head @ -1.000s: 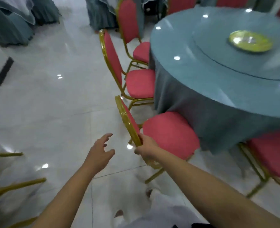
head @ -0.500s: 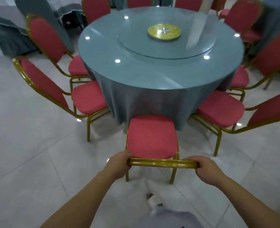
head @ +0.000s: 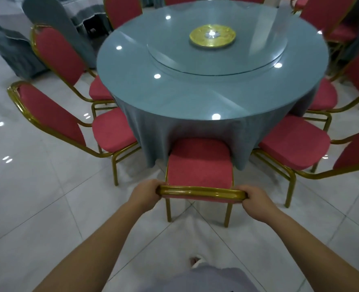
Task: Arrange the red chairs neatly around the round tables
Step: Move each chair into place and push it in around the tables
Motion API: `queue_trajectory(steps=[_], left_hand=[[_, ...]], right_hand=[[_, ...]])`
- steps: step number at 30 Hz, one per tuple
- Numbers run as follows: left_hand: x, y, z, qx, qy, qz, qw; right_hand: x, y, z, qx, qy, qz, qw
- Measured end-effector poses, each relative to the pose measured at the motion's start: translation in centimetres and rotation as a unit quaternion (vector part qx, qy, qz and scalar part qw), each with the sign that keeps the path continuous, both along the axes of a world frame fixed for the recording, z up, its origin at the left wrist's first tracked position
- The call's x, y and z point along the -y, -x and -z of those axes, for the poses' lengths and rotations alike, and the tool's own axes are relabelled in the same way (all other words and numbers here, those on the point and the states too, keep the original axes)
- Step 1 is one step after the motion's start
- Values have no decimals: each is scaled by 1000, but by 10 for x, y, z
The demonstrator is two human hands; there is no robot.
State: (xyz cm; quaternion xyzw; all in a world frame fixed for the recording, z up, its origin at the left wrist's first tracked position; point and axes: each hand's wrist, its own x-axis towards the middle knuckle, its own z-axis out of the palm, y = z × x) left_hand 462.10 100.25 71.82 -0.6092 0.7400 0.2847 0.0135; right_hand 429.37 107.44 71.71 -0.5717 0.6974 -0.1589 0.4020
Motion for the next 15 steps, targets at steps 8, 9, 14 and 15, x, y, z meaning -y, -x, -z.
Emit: queue_trajectory(steps=[8,9,14,15], left_hand=[[33,-67,7,-11,-39,-8,999],[40,-76,5,-23,-72,11,997],[93,-146,-19,-263,-262,-84,925],[105,-168,-21,-286,-243,-139,917]], right_hand=[[22,-55,1,-10,9,-47,999],[24,-59,-3,-30,-11,-49,998],[50,-127,-44,-161,-92,-181,966],[59,-154,-52,-156,-87,-202,963]])
